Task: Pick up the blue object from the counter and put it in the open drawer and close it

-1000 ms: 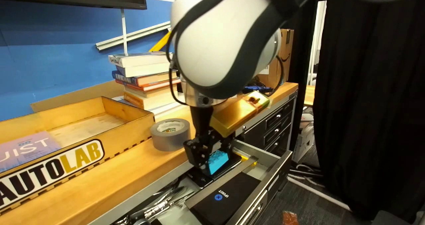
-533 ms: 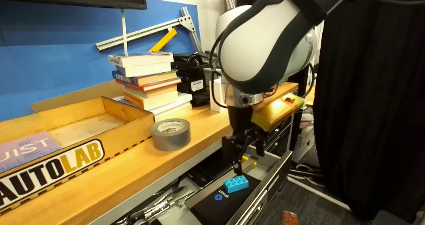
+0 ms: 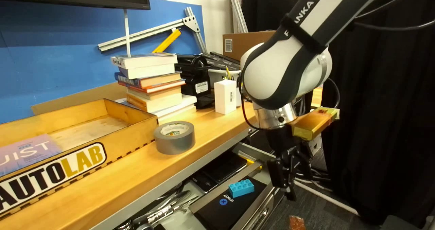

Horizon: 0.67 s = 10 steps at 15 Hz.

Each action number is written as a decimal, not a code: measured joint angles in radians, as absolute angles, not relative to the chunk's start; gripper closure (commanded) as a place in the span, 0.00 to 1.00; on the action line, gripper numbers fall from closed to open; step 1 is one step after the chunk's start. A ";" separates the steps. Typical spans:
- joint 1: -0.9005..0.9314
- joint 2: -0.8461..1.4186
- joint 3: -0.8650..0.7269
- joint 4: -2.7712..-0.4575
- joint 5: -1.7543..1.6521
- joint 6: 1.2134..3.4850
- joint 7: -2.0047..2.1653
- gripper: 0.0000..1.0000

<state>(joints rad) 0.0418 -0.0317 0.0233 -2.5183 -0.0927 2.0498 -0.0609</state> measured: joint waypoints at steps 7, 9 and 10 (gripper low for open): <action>0.053 0.150 0.034 -2.518 -0.154 2.218 0.039 0.00; 0.066 0.160 0.036 -2.522 -0.172 2.291 0.089 0.00; 0.074 0.160 0.036 -2.524 -0.184 2.332 0.127 0.00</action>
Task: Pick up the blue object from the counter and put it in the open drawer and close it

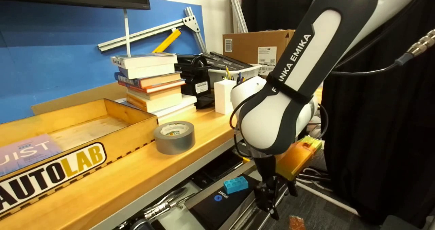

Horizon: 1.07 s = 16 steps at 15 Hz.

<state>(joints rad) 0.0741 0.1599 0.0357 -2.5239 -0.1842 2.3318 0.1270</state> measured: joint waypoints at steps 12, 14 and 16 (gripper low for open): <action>0.250 0.218 -0.036 -2.416 -0.870 2.620 0.950 0.00; 0.283 0.238 -0.060 -2.378 -1.014 2.620 1.103 0.00; 0.311 0.256 -0.079 -2.348 -1.144 2.619 1.259 0.00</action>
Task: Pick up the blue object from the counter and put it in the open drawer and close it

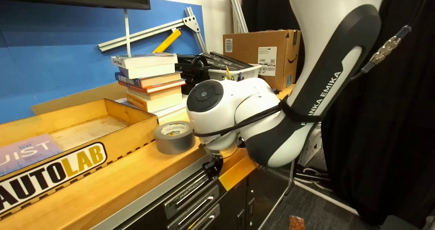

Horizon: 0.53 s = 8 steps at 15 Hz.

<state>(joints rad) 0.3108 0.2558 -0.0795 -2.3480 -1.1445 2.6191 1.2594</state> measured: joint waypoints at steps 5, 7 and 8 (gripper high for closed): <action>0.343 0.267 -0.094 -2.357 -1.384 2.609 1.589 0.00; 0.324 0.260 -0.076 -2.366 -1.370 2.608 1.592 0.00; 0.291 0.250 -0.046 -2.374 -1.324 2.610 1.540 0.00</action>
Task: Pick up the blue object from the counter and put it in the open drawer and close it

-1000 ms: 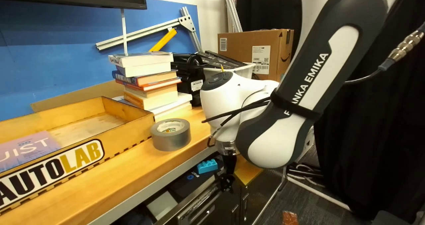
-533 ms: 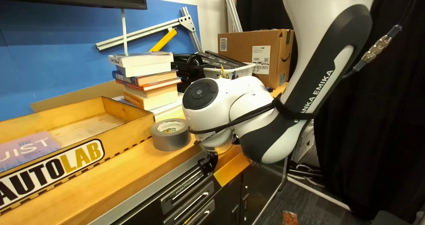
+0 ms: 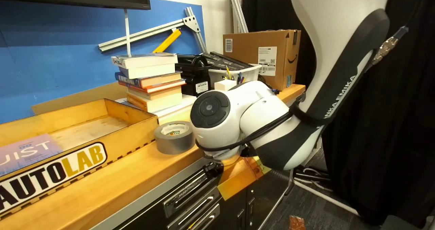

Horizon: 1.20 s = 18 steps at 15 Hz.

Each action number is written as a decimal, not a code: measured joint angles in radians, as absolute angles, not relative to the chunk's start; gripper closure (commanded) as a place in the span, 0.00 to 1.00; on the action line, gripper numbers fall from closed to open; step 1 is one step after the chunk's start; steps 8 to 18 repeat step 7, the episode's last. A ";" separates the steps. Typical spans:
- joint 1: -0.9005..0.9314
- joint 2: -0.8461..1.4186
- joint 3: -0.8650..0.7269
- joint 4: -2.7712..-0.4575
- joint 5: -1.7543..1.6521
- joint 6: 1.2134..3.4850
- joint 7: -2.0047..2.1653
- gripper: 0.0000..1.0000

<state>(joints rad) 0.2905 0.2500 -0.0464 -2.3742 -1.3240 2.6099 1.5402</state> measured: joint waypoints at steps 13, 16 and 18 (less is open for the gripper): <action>0.087 0.094 0.101 -2.629 -0.852 2.774 1.002 0.00; 0.087 0.094 0.101 -2.629 -0.852 2.774 1.002 0.00; 0.087 0.094 0.101 -2.629 -0.852 2.774 1.002 0.00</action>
